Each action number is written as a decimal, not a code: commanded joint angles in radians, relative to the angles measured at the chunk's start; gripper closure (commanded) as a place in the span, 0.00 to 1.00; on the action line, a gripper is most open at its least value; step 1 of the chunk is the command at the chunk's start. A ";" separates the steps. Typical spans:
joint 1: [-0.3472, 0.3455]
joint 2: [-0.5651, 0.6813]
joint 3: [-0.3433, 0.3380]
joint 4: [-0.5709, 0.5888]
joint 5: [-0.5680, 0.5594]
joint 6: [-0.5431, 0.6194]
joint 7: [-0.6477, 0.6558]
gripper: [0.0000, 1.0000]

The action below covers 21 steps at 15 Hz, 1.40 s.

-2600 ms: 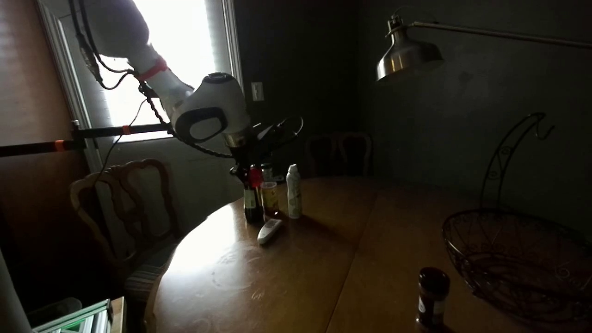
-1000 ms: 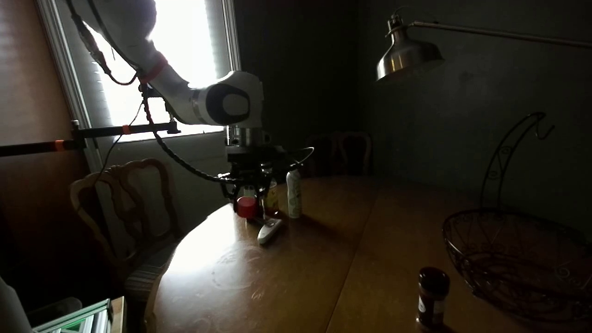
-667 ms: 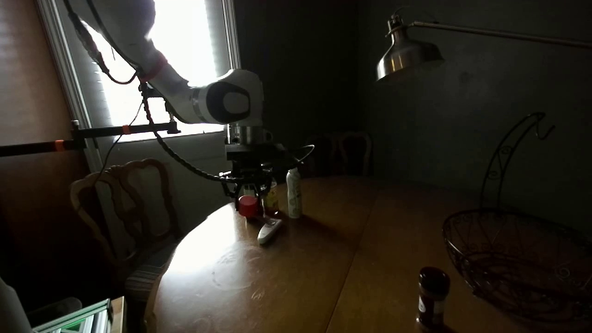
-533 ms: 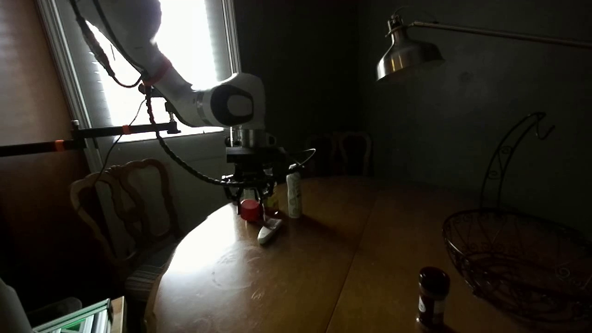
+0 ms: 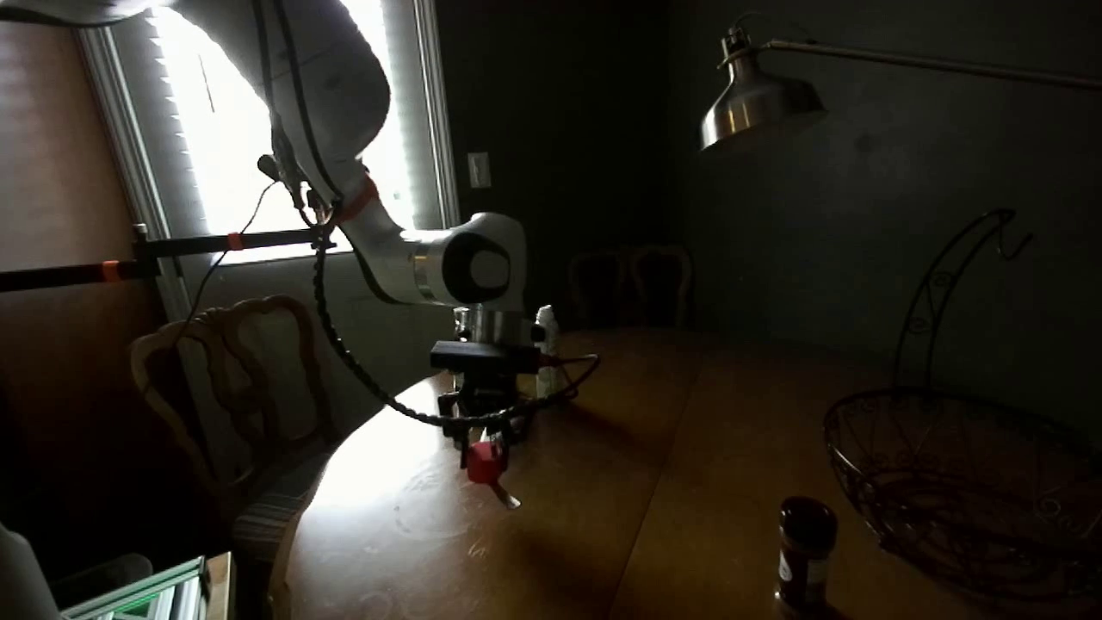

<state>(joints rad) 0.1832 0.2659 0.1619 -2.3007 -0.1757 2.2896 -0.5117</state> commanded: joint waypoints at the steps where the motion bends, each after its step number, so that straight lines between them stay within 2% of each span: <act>1: -0.030 0.078 0.011 0.049 0.016 0.020 0.040 0.16; 4: -0.079 0.044 0.003 0.057 0.050 -0.043 0.012 0.00; 7: -0.132 -0.012 -0.019 0.053 0.084 -0.167 0.006 0.00; 9: -0.168 -0.056 -0.041 0.056 0.128 -0.301 0.013 0.00; 12: -0.204 -0.134 -0.095 0.058 0.149 -0.456 0.075 0.00; 15: -0.232 -0.219 -0.152 0.044 0.140 -0.492 0.149 0.00; 21: -0.299 -0.363 -0.260 -0.037 0.103 -0.453 0.230 0.00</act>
<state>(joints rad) -0.0869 -0.0122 -0.0581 -2.2591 -0.0567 1.8090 -0.3251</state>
